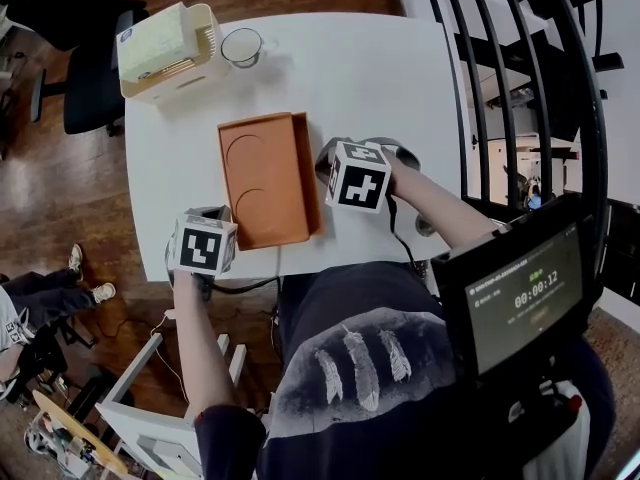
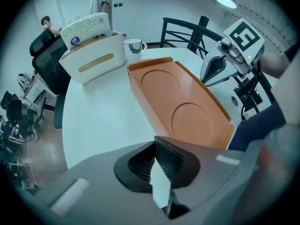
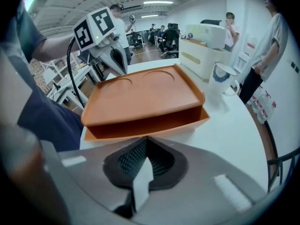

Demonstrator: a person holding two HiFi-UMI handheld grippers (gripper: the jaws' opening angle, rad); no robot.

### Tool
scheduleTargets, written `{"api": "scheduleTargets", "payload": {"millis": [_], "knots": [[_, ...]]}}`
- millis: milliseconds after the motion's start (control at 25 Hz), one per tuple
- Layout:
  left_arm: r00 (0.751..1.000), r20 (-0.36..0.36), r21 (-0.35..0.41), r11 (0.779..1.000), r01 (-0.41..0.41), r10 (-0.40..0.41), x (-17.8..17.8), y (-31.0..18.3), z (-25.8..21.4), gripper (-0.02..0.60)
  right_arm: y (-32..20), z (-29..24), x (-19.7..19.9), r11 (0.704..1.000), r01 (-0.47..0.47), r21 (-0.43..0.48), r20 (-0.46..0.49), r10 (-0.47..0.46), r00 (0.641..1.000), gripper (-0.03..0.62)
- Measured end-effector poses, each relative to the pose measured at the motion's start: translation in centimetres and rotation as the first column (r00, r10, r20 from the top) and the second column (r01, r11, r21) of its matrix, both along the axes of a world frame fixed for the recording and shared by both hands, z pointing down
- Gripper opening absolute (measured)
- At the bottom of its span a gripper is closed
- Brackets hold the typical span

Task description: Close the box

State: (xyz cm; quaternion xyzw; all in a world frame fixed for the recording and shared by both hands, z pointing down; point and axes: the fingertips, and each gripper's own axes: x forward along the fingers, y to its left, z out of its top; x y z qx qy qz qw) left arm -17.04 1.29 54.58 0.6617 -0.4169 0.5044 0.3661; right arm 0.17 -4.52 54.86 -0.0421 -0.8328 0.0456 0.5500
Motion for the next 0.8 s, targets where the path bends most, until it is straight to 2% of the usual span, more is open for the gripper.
{"api": "scheduleTargets", "payload": {"millis": [800], "knots": [[1.000, -0.001, -0.016, 1.000, -0.013, 0.013, 0.2, 0.2, -0.5, 0.014, 0.7, -0.9, -1.4, 1.000, -0.001, -0.018, 0.054, 0.002, 0.999, 0.005]]}}
